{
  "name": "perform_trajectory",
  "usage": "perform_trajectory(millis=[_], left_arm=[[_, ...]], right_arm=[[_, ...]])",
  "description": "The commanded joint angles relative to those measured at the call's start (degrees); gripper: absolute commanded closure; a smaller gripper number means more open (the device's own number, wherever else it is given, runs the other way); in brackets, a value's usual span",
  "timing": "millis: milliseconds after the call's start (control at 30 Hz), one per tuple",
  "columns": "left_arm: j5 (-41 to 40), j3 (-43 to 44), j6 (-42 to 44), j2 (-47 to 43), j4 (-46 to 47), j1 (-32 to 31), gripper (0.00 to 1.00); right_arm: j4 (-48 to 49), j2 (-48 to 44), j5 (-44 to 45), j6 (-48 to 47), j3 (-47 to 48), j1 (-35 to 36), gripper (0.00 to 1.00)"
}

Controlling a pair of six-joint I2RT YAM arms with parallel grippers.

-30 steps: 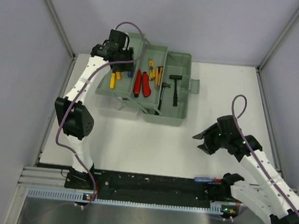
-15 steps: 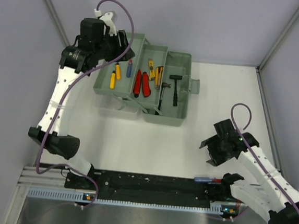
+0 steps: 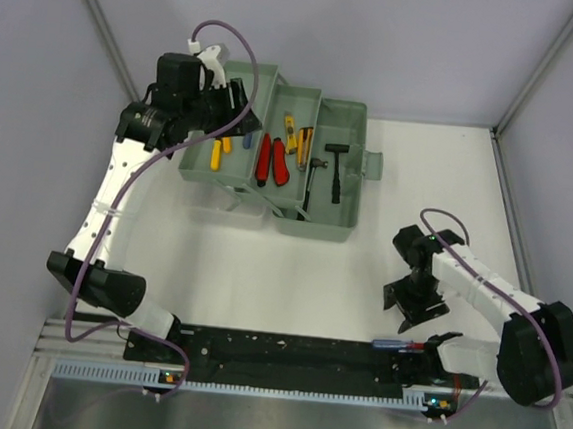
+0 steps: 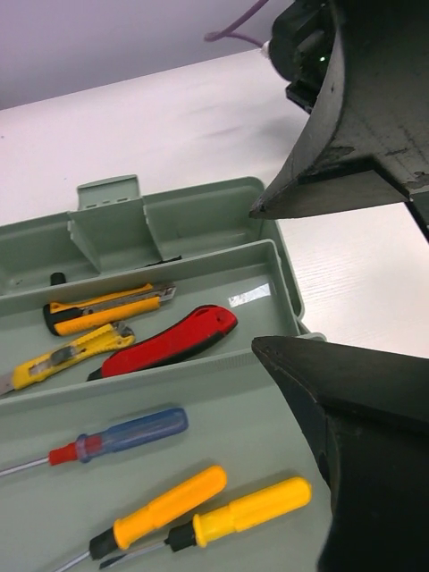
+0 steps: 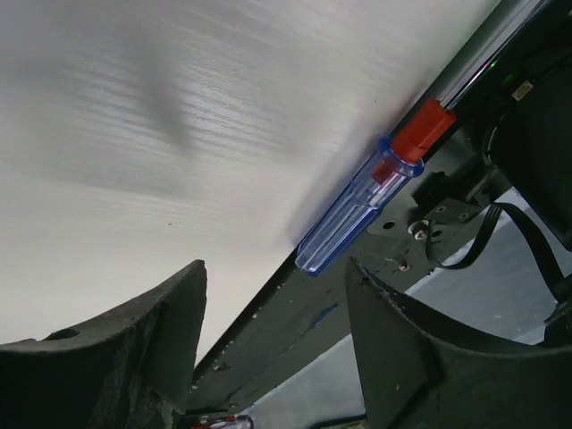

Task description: Pack the tool kit

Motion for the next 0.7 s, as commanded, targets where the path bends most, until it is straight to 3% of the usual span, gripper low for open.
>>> perform_trajectory(millis=[0, 267, 667], left_arm=[[3.89, -3.23, -0.37, -3.21, 3.92, 0.08, 0.41], [4.95, -5.17, 0.16, -4.97, 4.45, 0.08, 0.41], [7.59, -8.07, 0.42, -6.11, 5.15, 0.00, 0.41]], right_arm=[[-4.17, 2.81, -1.53, 1.39, 2.32, 0.68, 0.39], [-3.91, -2.19, 0.05, 11.84, -1.11, 4.11, 0.43], [0.40, -0.44, -1.44, 20.99, -6.38, 11.93, 0.47]])
